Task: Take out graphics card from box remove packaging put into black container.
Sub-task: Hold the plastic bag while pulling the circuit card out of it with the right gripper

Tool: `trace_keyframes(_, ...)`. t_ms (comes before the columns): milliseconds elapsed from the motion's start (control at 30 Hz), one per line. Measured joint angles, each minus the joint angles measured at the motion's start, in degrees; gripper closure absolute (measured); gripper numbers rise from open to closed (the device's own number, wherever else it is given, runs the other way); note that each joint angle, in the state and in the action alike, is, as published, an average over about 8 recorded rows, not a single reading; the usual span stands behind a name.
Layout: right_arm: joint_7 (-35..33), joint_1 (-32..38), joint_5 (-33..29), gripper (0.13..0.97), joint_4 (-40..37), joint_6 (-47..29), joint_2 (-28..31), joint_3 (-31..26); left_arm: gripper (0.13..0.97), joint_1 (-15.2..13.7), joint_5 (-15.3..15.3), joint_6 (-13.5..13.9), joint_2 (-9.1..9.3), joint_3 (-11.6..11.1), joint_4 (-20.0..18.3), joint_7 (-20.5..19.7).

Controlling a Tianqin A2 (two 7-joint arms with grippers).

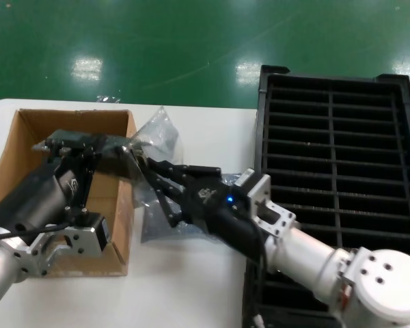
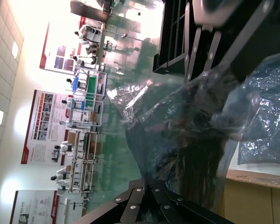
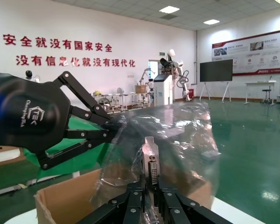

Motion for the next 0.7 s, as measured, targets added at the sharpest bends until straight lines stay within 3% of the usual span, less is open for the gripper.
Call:
trace_keyframes(367, -0.51, -2.70, 1.20, 0.952, 3.99, -1.97, 4.74, 1.56, 0.958, 0.00, 0.00, -0.01, 0.00, 0.00, 0.00, 0.00)
trace_keyframes(700, -0.75, -3.39, 1.50, 0.962, 5.57, -2.14, 5.58, 1.71, 0.958, 0.00, 0.00, -0.01, 0.00, 0.00, 0.00, 0.00)
